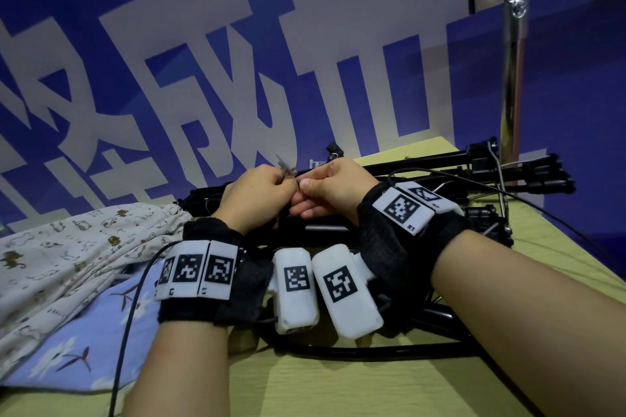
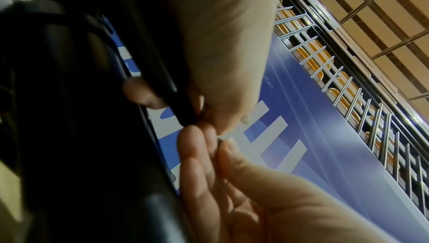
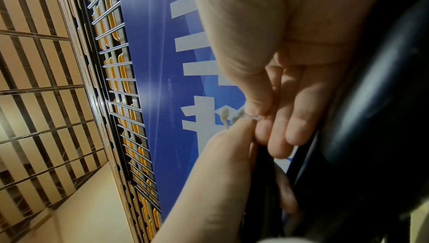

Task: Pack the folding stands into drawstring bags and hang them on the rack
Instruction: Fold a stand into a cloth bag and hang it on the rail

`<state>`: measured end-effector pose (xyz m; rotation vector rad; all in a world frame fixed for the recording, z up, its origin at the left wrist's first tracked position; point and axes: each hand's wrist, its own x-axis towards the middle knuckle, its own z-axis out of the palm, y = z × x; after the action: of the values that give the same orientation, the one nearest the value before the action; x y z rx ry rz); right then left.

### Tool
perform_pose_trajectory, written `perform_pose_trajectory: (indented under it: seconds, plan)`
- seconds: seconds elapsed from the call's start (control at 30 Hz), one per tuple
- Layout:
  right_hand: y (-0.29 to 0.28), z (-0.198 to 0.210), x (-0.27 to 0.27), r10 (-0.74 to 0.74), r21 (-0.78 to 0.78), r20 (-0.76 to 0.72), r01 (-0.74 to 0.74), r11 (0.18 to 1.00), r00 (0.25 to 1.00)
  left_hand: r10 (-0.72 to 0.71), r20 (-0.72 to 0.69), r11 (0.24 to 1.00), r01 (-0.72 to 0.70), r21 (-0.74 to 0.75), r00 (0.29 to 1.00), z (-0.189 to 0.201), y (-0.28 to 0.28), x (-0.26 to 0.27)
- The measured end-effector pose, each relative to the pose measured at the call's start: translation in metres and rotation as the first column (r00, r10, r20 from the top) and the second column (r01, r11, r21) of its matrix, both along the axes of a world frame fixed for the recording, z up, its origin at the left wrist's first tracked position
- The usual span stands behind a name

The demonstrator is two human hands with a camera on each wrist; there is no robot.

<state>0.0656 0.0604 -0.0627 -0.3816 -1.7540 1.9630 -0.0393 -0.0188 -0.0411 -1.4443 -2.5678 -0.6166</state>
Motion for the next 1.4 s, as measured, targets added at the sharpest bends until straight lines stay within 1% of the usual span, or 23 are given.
perform_pose_trajectory:
  seconds: [0.07,0.23,0.37,0.43,0.47,0.53,0.6,0.67,0.73,0.8,0.83,0.9,0.97,1.07,1.13,1.17,1.23,1.27,1.3,1.33,1.4]
  plan:
    - [0.001,0.000,0.000,-0.005,-0.003,0.011,0.005,1.000,1.000,-0.007,-0.006,1.000,0.006,-0.016,1.000,0.001,0.000,0.000]
    - [0.002,-0.001,-0.002,-0.056,0.000,0.040,0.056,0.998,0.998,-0.064,0.030,0.998,0.065,-0.017,0.997,0.002,0.001,0.004]
    - [0.000,0.001,-0.002,-0.049,0.025,0.068,0.047,0.999,0.996,-0.034,-0.007,0.999,0.034,-0.019,0.999,0.000,0.004,0.006]
    - [0.000,0.003,-0.001,-0.054,0.017,0.074,0.053,0.998,0.996,-0.011,-0.024,1.000,0.011,0.003,1.000,-0.001,0.004,0.007]
    - [0.000,0.004,0.000,-0.063,0.000,0.073,0.063,0.998,0.995,0.001,-0.027,0.999,0.000,0.040,1.000,-0.001,0.003,0.008]
    - [-0.001,0.008,0.003,-0.095,-0.064,0.067,0.099,0.993,0.993,0.023,-0.018,0.987,-0.020,0.159,1.000,-0.001,0.001,0.007]
    - [-0.002,0.010,0.007,-0.122,-0.116,0.072,0.130,0.985,0.990,0.029,0.007,0.953,-0.030,0.302,1.000,0.000,-0.002,0.007]
    - [-0.003,0.014,0.011,-0.124,-0.112,0.107,0.136,0.984,0.987,0.021,0.033,0.900,-0.033,0.435,0.999,0.002,-0.006,0.007]
    - [-0.001,0.018,0.015,-0.075,-0.048,0.184,0.085,0.995,0.980,-0.009,0.068,0.833,-0.030,0.553,0.998,0.003,-0.009,0.006]
    - [0.000,0.024,0.022,-0.028,0.141,0.318,-0.018,0.990,0.948,-0.072,0.102,0.796,-0.004,0.606,0.992,0.003,-0.014,0.004]
    - [0.000,0.027,0.025,-0.029,0.259,0.393,-0.080,0.963,0.919,-0.118,0.118,0.799,0.024,0.601,0.986,0.003,-0.015,0.003]
    - [-0.001,0.030,0.030,-0.086,0.462,0.487,-0.172,0.870,0.869,-0.218,0.148,0.830,0.103,0.549,0.965,0.004,-0.018,0.004]
    - [-0.003,0.030,0.034,-0.143,0.561,0.505,-0.198,0.804,0.851,-0.294,0.183,0.854,0.172,0.490,0.938,0.005,-0.021,0.007]
    - [-0.006,0.026,0.037,-0.191,0.619,0.503,-0.197,0.760,0.843,-0.328,0.281,0.874,0.177,0.453,0.902,0.004,-0.024,0.008]
    - [-0.008,0.023,0.037,-0.217,0.655,0.541,-0.245,0.715,0.812,-0.324,0.316,0.898,0.185,0.398,0.892,0.001,-0.025,0.005]
    - [-0.010,0.021,0.037,-0.238,0.680,0.565,-0.283,0.676,0.790,-0.308,0.304,0.915,0.193,0.356,0.902,-0.001,-0.025,0.003]
    - [-0.012,0.019,0.035,-0.300,0.740,0.592,-0.356,0.570,0.748,-0.271,0.236,0.941,0.204,0.272,0.933,-0.003,-0.026,-0.001]
    - [-0.012,0.018,0.034,-0.331,0.759,0.597,-0.382,0.528,0.730,-0.258,0.207,0.946,0.203,0.251,0.944,-0.004,-0.027,-0.004]
    - [-0.011,0.016,0.034,-0.354,0.768,0.601,-0.397,0.503,0.716,-0.247,0.179,0.950,0.201,0.240,0.952,-0.004,-0.027,-0.006]
    - [-0.010,0.014,0.034,-0.368,0.771,0.603,-0.399,0.497,0.707,-0.233,0.150,0.953,0.195,0.230,0.961,-0.004,-0.029,-0.009]
    - [-0.007,0.010,0.034,-0.373,0.775,0.588,-0.369,0.513,0.718,-0.194,0.093,0.962,0.171,0.212,0.977,-0.003,-0.031,-0.012]
